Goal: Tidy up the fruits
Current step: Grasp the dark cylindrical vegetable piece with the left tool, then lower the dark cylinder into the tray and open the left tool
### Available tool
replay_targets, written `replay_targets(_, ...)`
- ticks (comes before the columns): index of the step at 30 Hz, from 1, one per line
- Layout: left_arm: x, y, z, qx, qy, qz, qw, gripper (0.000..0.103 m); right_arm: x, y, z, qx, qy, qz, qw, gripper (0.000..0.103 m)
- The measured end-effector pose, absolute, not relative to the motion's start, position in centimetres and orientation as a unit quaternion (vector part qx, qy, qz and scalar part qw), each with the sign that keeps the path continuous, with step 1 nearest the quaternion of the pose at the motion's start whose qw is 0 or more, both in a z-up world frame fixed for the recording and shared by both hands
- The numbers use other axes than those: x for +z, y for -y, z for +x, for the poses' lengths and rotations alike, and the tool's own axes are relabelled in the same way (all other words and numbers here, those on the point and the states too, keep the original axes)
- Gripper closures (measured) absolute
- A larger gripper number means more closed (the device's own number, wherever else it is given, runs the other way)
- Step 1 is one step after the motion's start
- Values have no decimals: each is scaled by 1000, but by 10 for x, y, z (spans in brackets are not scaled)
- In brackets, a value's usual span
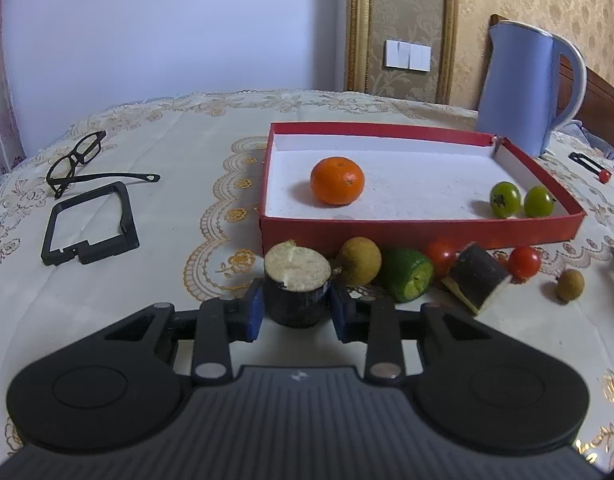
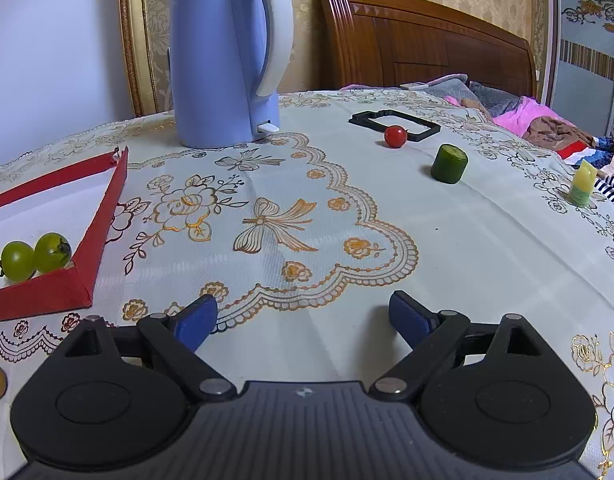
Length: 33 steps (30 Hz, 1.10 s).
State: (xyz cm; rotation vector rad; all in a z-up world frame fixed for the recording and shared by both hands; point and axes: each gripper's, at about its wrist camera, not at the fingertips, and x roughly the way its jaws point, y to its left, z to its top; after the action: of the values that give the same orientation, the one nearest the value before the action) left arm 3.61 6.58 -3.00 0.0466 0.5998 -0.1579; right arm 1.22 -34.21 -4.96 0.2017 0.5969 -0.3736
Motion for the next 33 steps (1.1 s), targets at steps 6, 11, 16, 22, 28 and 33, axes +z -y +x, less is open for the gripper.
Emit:
replay_targets(6, -16, -62, 28, -96, -277, 22, 956, 72, -50, 342, 13, -183, -293, 97, 933, 9)
replay_targets(11, 1, -48, 44, -111, -270, 3, 956, 72, -50, 342, 13, -183, -293, 97, 933, 9)
replay_targets(16, 9, -28, 69, -126, -271, -10, 954, 72, -50, 342, 13, -184, -293, 97, 933, 9)
replay_targets(22, 9, 4, 95, -132, -273, 9, 953, 72, -50, 342, 13, -184, -293, 97, 933, 9)
replay_targets(28, -4, 23, 123, -117, -293, 26, 949, 72, -50, 342, 13, -184, -293, 97, 933, 9)
replay_targets(33, -19, 28, 138, -109, -315, 30, 942, 72, -50, 342, 13, -184, -293, 97, 933, 8)
